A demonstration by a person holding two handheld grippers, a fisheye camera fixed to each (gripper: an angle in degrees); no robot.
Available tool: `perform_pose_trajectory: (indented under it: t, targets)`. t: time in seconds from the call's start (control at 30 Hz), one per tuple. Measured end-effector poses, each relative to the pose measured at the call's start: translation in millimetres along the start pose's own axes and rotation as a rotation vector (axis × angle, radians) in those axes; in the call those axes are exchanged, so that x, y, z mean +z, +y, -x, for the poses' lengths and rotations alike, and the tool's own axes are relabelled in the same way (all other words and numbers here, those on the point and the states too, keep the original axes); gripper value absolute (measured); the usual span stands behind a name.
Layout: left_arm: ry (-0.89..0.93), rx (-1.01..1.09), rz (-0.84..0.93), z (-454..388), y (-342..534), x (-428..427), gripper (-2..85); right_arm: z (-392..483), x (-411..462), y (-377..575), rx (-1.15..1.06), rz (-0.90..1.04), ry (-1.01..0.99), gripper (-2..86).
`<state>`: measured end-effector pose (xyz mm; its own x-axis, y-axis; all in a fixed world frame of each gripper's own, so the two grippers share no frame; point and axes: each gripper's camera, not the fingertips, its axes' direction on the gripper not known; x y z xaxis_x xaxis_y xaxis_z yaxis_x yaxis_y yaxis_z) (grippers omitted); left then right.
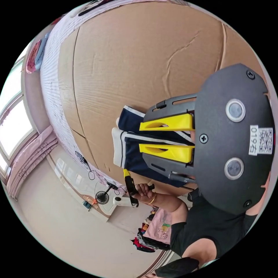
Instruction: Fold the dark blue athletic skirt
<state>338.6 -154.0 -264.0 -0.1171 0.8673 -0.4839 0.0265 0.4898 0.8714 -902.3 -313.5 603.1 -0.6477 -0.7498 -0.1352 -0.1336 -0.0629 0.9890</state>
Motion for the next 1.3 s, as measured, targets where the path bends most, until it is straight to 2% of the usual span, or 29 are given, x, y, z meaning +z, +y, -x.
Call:
perform_pose_trajectory:
  t: [0.13,0.3,0.5,0.67,1.0,1.13,1.3]
  targets:
    - [-0.042,0.032,0.009,-14.0,4.6,6.7,8.7,5.8,20.4,-17.8,-0.022,0.043,0.060,2.9]
    - [-0.204,0.131,0.051,-43.0,12.5,19.8,9.0,8.7,22.5,-24.3,-0.025,0.012,0.103,-0.3]
    - [-0.244,0.160,0.054,-63.8,19.6,24.7,8.9,8.4,32.1,-33.2,-0.018,-0.001,0.080,1.7]
    - [-0.203,0.125,0.019,-69.2,20.5,23.1,8.9,5.2,34.3,-55.3,-0.005,-0.016,0.031,5.4]
    - [-0.228,0.151,0.047,-88.2,32.0,44.4,8.1,-4.2,56.8,-73.9,0.020,0.003,-0.033,5.8]
    - [-0.275,0.190,0.049,-101.6,40.6,50.7,7.8,10.2,63.1,-76.9,-0.021,0.012,0.038,4.9]
    - [-0.353,0.248,0.047,-119.8,51.2,58.3,7.5,49.0,74.9,-79.7,-0.150,0.039,0.276,2.0]
